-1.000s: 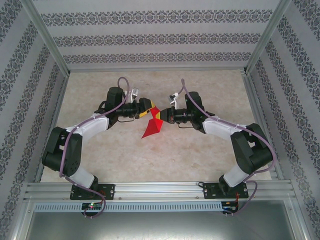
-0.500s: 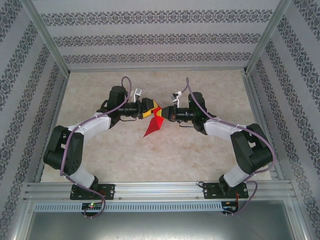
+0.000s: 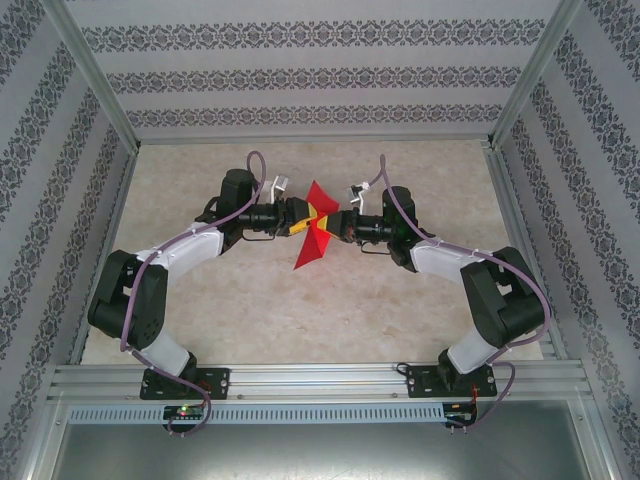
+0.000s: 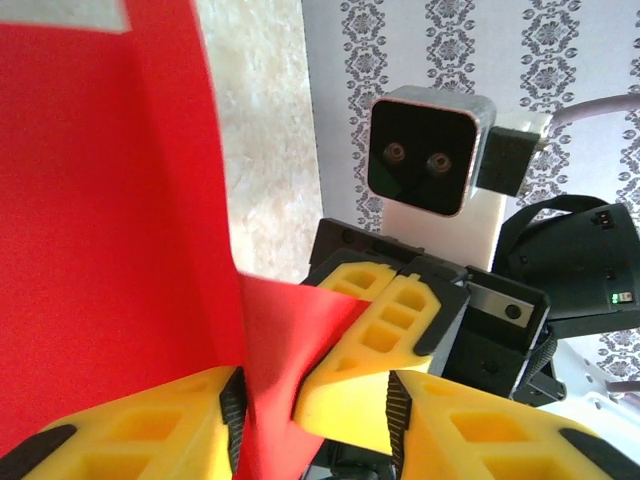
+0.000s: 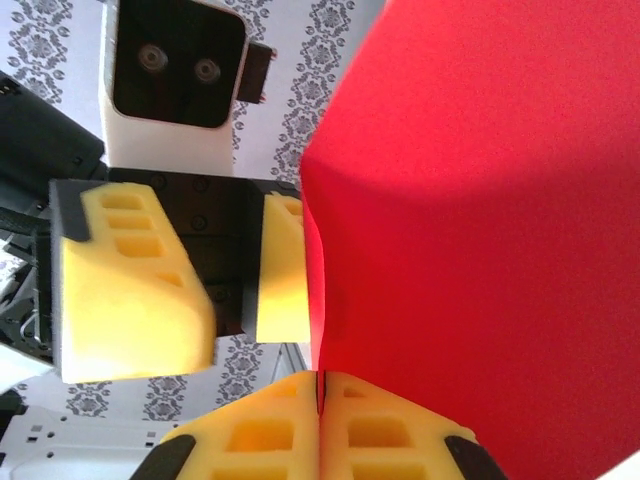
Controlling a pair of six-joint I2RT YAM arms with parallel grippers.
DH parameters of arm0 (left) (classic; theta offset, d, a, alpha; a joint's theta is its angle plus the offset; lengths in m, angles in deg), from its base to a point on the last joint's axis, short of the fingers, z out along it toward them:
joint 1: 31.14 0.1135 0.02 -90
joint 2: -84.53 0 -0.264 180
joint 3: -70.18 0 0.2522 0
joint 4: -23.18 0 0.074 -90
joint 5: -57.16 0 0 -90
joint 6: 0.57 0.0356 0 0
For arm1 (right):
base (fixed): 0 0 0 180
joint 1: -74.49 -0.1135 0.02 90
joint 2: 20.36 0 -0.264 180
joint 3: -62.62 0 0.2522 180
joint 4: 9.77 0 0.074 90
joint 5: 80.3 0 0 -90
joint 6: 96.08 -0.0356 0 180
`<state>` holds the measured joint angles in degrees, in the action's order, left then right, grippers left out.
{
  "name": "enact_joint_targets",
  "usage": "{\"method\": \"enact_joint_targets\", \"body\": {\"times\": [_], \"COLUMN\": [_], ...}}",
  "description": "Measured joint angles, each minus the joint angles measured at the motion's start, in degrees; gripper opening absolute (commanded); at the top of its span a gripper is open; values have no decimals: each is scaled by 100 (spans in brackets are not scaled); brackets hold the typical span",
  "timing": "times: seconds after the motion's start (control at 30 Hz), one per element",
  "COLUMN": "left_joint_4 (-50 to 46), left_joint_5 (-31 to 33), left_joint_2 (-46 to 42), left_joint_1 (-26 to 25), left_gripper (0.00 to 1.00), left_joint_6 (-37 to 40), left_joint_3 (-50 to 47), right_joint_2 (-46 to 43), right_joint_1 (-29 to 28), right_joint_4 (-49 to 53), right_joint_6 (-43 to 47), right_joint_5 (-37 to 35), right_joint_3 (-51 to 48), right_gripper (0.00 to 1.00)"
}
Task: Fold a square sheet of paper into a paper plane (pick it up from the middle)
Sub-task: Pick up the paper from the center of the table, then turn over the paper at the center of the table.
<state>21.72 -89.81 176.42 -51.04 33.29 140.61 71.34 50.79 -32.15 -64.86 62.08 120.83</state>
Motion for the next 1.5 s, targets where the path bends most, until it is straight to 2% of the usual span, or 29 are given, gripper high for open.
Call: {"method": "enact_joint_targets", "body": {"times": [0.43,0.57,0.67,0.77,0.93,1.13,1.33,1.5], "left_joint_4": [-586,-844,-1003,-1084,-1108,-1016,-859,-791], "left_joint_5": [-24,-20,-17,4,42,87,87,87], "left_joint_2": [44,83,107,114,149,223,369,387], "left_joint_1": [0,0,0,0,0,0,0,0], "left_gripper": [16,13,7,6,6,6,7,7], "left_joint_6": [398,592,713,798,815,765,603,575], "left_joint_3": [192,297,358,376,382,402,402,402], "right_joint_2": [0,0,0,-9,-411,-1040,-699,-177], "right_joint_1": [0,0,26,74,177,199,-101,-328], "right_joint_4": [-59,-50,4,214,1023,1528,802,-83], "right_joint_6": [-116,-131,-122,-46,356,573,-138,-758], "right_joint_5": [0,-2,-9,-68,-330,-636,-697,-688], "right_joint_3": [-35,-39,-39,-39,-140,-468,-820,-820], "right_gripper": [7,10,16,30,46,59,62,54]}}
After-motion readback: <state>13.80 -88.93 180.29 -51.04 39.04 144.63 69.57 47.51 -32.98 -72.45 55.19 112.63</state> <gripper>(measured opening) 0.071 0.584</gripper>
